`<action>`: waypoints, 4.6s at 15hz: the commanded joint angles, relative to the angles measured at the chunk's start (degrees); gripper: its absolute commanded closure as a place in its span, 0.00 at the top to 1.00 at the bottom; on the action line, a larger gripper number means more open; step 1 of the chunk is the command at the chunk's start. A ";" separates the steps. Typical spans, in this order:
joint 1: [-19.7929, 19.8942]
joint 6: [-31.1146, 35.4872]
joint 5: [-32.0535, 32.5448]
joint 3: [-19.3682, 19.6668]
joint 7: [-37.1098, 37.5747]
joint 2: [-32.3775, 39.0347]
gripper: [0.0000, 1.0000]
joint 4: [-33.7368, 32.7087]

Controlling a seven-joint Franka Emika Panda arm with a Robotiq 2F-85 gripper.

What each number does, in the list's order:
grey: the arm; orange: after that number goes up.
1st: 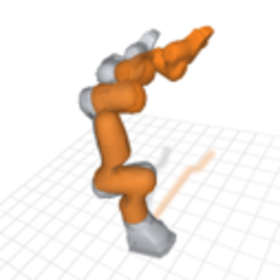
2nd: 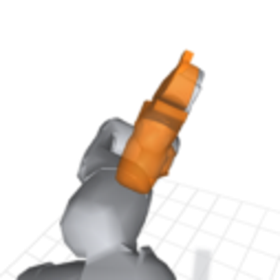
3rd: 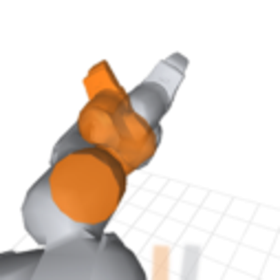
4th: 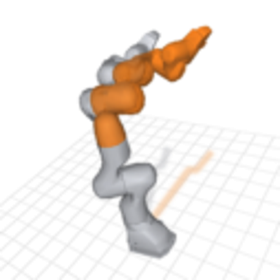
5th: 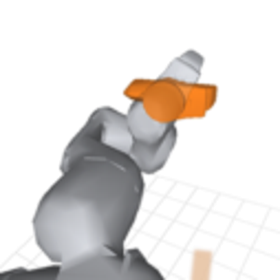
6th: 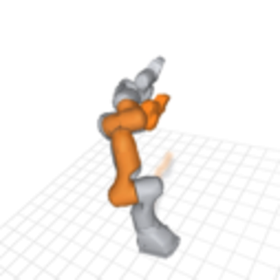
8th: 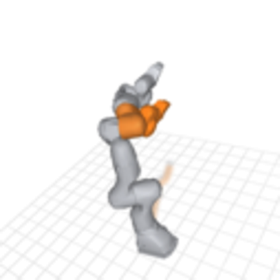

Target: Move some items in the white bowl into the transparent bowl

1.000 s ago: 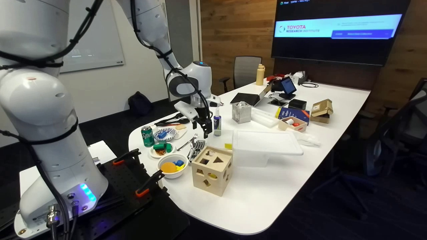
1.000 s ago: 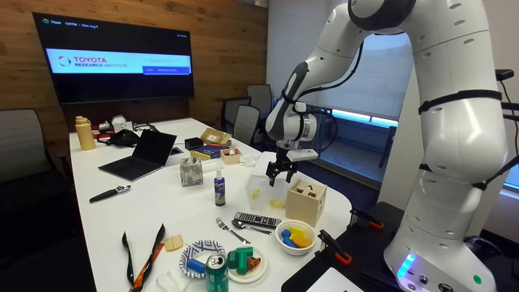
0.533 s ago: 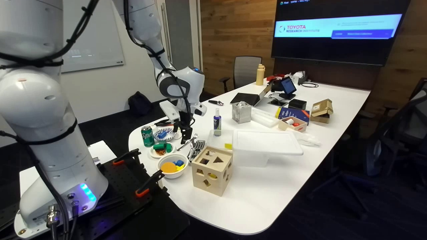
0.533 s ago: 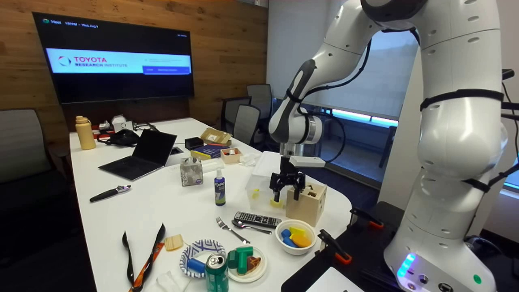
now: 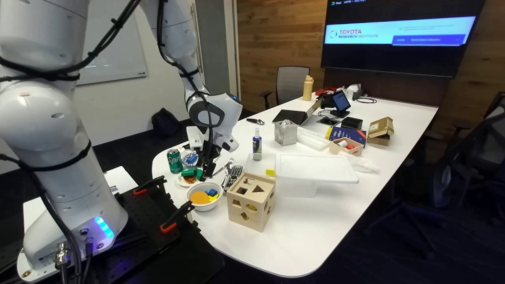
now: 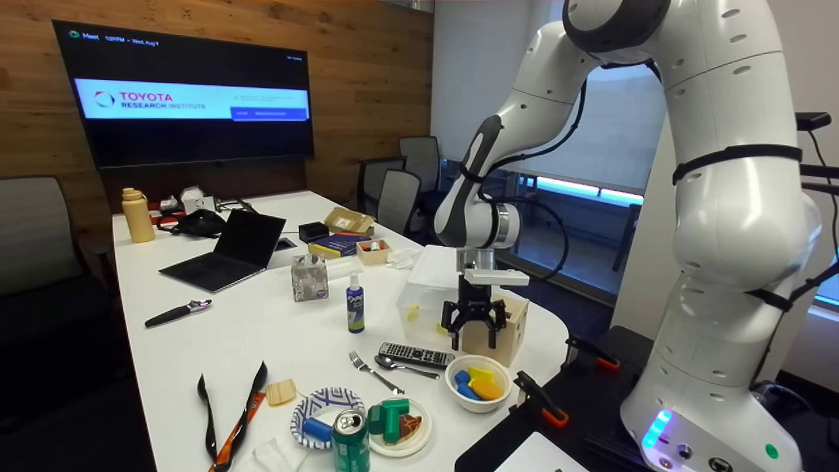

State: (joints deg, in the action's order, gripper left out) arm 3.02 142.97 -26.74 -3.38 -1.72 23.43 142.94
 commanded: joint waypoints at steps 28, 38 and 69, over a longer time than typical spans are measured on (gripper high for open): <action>-14.45 -7.91 8.85 10.04 46.31 17.60 1.00 -11.88; -15.43 -8.76 18.36 12.75 52.68 17.88 1.00 -13.11; -11.71 -5.40 24.71 15.04 44.91 13.50 0.06 -12.51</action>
State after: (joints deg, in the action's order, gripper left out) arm -8.62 136.39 -3.75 11.33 45.29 43.38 126.81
